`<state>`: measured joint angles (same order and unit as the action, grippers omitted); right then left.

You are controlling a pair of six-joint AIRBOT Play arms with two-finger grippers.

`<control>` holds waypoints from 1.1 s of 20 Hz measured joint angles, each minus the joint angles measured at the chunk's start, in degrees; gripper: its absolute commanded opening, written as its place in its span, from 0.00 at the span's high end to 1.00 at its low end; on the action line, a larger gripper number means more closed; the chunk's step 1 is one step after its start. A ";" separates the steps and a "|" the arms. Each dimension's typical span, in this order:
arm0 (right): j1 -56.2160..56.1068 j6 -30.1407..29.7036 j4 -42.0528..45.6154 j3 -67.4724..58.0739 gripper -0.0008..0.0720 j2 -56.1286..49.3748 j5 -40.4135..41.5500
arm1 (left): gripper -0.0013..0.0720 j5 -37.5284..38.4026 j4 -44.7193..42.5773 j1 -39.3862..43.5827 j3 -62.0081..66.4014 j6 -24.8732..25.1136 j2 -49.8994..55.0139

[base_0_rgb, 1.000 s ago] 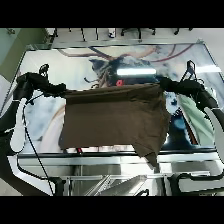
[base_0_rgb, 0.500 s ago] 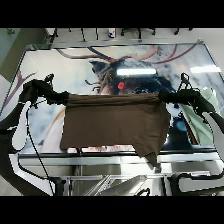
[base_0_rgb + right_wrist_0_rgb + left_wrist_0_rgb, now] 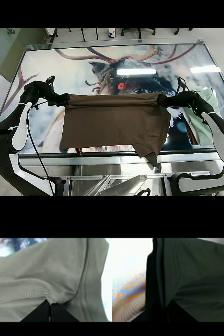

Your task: Fold the shirts.

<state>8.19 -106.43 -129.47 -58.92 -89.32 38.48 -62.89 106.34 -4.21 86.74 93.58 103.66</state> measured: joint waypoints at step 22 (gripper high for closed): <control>12.70 5.53 8.92 11.45 0.20 21.68 27.98 | 0.03 -23.45 -0.22 -5.77 -2.25 1.53 -10.32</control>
<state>20.88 -100.90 -120.55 -47.46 -67.64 66.46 -86.35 106.13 -9.98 84.49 95.11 93.34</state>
